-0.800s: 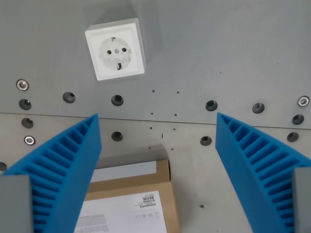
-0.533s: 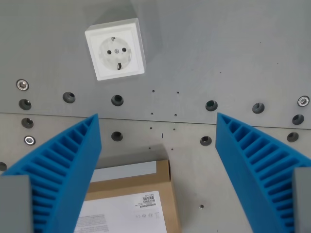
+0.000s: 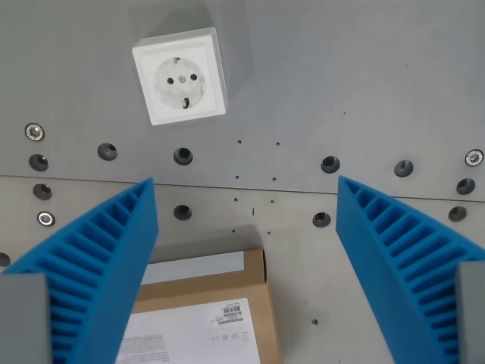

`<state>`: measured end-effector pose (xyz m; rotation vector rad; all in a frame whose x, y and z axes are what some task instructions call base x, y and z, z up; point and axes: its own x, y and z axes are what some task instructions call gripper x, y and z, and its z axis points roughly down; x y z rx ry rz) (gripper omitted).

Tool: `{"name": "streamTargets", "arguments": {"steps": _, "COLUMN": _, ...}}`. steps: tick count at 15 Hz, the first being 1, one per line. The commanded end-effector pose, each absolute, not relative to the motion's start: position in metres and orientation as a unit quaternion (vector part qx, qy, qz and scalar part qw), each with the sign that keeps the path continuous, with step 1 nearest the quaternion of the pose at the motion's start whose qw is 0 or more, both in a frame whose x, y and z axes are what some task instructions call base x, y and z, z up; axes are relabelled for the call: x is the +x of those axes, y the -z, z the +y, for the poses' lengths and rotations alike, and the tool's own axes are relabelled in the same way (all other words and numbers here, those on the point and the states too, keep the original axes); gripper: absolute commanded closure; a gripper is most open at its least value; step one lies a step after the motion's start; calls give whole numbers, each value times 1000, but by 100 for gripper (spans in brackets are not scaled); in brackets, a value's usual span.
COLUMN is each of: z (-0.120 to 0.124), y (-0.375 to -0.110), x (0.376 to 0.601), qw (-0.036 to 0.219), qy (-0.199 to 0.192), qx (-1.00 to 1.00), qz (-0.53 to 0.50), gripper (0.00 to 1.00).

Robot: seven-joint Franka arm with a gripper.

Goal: Move above the white socket

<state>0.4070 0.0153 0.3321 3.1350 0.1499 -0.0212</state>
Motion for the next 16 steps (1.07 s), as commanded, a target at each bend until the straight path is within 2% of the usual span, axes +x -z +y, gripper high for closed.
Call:
{"name": "streamTargets", "arguments": {"steps": 1, "z": 18, "y": -328, "x": 407, "qw": 3, "qy": -4, "qx": 998, "qz": 59, "gripper": 0}}
{"name": "streamTargets", "arguments": {"steps": 16, "z": 33, "y": -276, "x": 408, "qw": 10, "qy": -36, "qx": 996, "qz": 83, "gripper": 0}}
